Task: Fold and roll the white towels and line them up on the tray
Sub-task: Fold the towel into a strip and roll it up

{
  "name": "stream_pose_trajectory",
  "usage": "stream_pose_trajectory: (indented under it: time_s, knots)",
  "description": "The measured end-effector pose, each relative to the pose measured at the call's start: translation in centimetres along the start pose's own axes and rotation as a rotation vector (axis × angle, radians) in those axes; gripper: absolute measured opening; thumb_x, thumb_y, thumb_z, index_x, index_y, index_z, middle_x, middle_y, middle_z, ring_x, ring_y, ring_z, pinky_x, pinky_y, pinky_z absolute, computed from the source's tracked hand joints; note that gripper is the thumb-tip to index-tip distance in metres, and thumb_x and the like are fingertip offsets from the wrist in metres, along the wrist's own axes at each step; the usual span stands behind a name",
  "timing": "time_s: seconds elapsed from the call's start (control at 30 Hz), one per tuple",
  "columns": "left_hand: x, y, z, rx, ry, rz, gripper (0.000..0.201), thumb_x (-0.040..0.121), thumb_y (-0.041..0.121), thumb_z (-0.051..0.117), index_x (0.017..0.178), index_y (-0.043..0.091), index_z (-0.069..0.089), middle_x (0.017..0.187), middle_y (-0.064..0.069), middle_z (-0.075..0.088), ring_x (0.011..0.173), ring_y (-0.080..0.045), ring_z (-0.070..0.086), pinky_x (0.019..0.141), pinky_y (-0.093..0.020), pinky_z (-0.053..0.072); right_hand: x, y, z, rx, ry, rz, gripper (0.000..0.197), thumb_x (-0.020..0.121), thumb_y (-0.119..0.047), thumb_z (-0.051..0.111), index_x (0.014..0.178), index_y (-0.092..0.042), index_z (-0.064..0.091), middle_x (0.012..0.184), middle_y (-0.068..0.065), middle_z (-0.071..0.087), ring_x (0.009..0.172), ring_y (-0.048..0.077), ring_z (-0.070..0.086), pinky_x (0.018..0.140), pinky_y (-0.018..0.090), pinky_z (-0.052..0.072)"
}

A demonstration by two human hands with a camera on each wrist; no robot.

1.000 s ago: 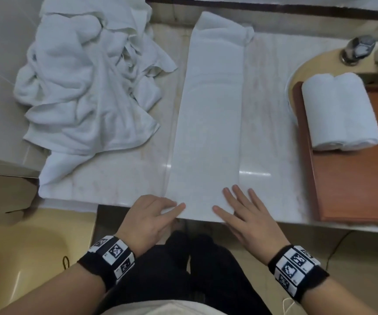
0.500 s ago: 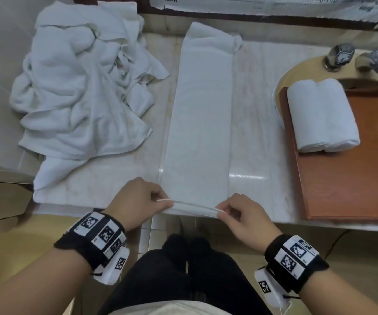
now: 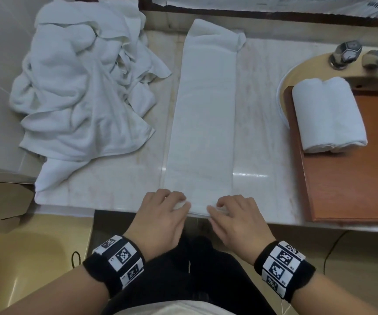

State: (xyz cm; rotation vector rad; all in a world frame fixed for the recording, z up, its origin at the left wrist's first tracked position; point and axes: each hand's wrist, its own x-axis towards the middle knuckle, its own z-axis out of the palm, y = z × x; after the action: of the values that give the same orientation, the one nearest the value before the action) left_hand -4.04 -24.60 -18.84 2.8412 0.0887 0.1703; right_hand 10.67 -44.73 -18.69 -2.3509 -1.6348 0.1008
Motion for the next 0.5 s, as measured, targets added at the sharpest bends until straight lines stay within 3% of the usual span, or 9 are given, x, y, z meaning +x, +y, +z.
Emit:
stream_pose_trajectory:
  time_s: [0.07, 0.17, 0.23, 0.3, 0.4, 0.5]
  knots:
    - [0.0, -0.4, 0.6, -0.002, 0.055, 0.027, 0.024, 0.089, 0.027, 0.076, 0.111, 0.019, 0.074, 0.115, -0.001, 0.068, 0.101, -0.028, 0.059, 0.08, -0.042, 0.045, 0.2, 0.5, 0.6, -0.004, 0.005, -0.056, 0.017, 0.092, -0.023, 0.068, 0.108, -0.016, 0.071, 0.099, 0.0, 0.063, 0.086, 0.025, 0.056, 0.067, 0.039, 0.041]
    - [0.3, -2.0, 1.3, -0.038, 0.092, 0.069, 0.024, 0.087, 0.022, 0.08, 0.11, 0.02, 0.076, 0.107, 0.004, 0.07, 0.1, -0.024, 0.059, 0.087, -0.039, 0.04, 0.6, 1.3, 1.0, 0.054, -0.033, -0.081, 0.016, 0.095, -0.021, 0.066, 0.11, -0.014, 0.071, 0.099, -0.001, 0.065, 0.088, 0.024, 0.056, 0.069, 0.038, 0.046]
    - [1.0, -3.0, 1.1, -0.064, 0.039, 0.091, 0.021, 0.089, 0.021, 0.079, 0.11, 0.022, 0.076, 0.104, 0.007, 0.07, 0.097, -0.022, 0.059, 0.086, -0.037, 0.041, 1.0, 1.7, 0.8, 0.137, -0.08, -0.055, 0.017, 0.096, -0.02, 0.065, 0.111, -0.014, 0.07, 0.1, -0.001, 0.065, 0.09, 0.022, 0.056, 0.076, 0.034, 0.048]
    - [2.2, -3.6, 0.2, -0.098, -0.058, 0.107, 0.012, 0.098, 0.025, 0.066, 0.105, 0.022, 0.076, 0.095, 0.008, 0.07, 0.083, -0.02, 0.061, 0.076, -0.037, 0.047, 1.6, 2.1, 0.3, 0.248, -0.144, 0.017, 0.019, 0.099, -0.021, 0.059, 0.114, -0.016, 0.07, 0.101, -0.002, 0.063, 0.091, 0.018, 0.056, 0.083, 0.028, 0.048]
    - [5.1, -3.1, -1.6, -0.115, -0.254, -0.011, 0.043, 0.105, 0.042, 0.039, 0.094, 0.025, 0.076, 0.083, 0.008, 0.069, 0.074, -0.02, 0.064, 0.069, -0.034, 0.047, 2.9, 2.6, -1.0, 0.423, -0.275, 0.178, 0.024, 0.103, -0.026, 0.053, 0.122, -0.02, 0.068, 0.107, -0.006, 0.058, 0.097, 0.011, 0.057, 0.09, 0.022, 0.046]
    - [6.2, -2.4, -1.9, -0.101, -0.289, -0.121, 0.029, 0.104, 0.041, 0.051, 0.1, 0.026, 0.075, 0.095, 0.006, 0.068, 0.083, -0.02, 0.066, 0.077, -0.033, 0.045, 3.7, 2.6, -1.7, 0.448, -0.344, 0.227, 0.024, 0.104, -0.027, 0.051, 0.126, -0.03, 0.06, 0.11, -0.009, 0.048, 0.092, 0.009, 0.058, 0.086, 0.022, 0.047]
